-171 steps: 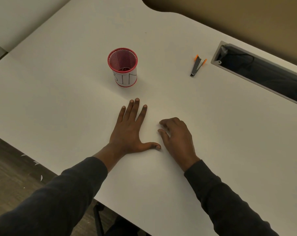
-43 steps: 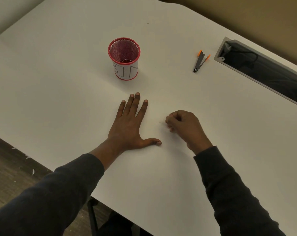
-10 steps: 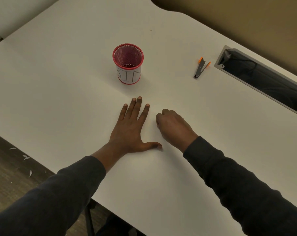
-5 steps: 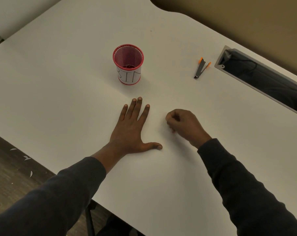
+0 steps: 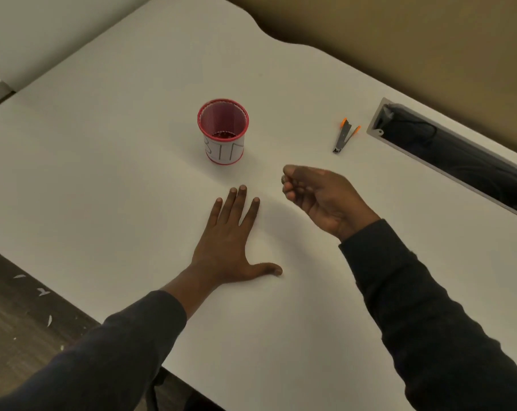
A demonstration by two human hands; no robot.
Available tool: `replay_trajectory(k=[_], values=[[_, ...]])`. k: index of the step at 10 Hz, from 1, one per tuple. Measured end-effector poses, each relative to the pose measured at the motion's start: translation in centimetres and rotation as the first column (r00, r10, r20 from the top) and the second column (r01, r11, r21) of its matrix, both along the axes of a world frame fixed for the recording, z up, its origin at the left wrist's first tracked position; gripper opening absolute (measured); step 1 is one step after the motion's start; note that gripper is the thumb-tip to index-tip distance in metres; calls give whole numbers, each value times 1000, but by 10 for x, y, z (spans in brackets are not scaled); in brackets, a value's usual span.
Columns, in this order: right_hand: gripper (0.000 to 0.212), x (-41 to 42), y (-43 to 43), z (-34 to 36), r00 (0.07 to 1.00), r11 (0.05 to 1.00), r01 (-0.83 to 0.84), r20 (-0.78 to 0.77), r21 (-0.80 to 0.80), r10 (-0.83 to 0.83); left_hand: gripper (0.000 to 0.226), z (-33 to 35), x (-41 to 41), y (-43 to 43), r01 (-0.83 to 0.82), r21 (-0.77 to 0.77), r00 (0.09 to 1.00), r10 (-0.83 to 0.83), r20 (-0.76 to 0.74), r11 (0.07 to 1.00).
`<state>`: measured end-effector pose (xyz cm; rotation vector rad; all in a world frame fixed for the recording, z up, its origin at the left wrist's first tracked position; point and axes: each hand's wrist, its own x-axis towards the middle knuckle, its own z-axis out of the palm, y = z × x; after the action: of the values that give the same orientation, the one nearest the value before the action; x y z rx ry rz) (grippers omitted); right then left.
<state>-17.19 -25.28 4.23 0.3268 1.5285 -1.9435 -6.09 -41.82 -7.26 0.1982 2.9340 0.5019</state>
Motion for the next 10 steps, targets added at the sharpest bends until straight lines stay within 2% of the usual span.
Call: replay_trajectory(k=[1,2,3,4,5,6,8,9,10], values=[[11,-30,-35,30,965,992,-65,-245,108,90,142,4,-1,0,-2,10,999,2,41,1000],[7,-57,-74,48,807,907,-41,-522,419,277,141,5,-2,-1,6,17,997,-8,73,1000],[8,-78,-110,49,565,691,58,-594,720,572,140,7,-2,-2,5,17,997,-6,75,1000],[18,-92,-131,32,355,383,128,-403,915,844,139,6,-2,-2,4,18,998,-5,70,1000],[22,-94,-139,24,254,237,170,-275,956,927,139,5,-2,-1,7,27,997,-9,70,1000],[24,-94,-143,25,218,216,189,-255,958,942,138,5,-1,-2,9,36,998,-11,69,999],[26,-94,-143,30,235,246,122,-269,962,934,138,4,-1,-2,9,37,997,-12,73,999],[30,-87,-131,35,291,370,94,-381,924,877,138,4,-2,-2,11,27,997,-13,71,1000],[25,-67,-96,38,440,600,113,-582,792,684,140,4,-2,-2,17,11,998,-17,67,1000]])
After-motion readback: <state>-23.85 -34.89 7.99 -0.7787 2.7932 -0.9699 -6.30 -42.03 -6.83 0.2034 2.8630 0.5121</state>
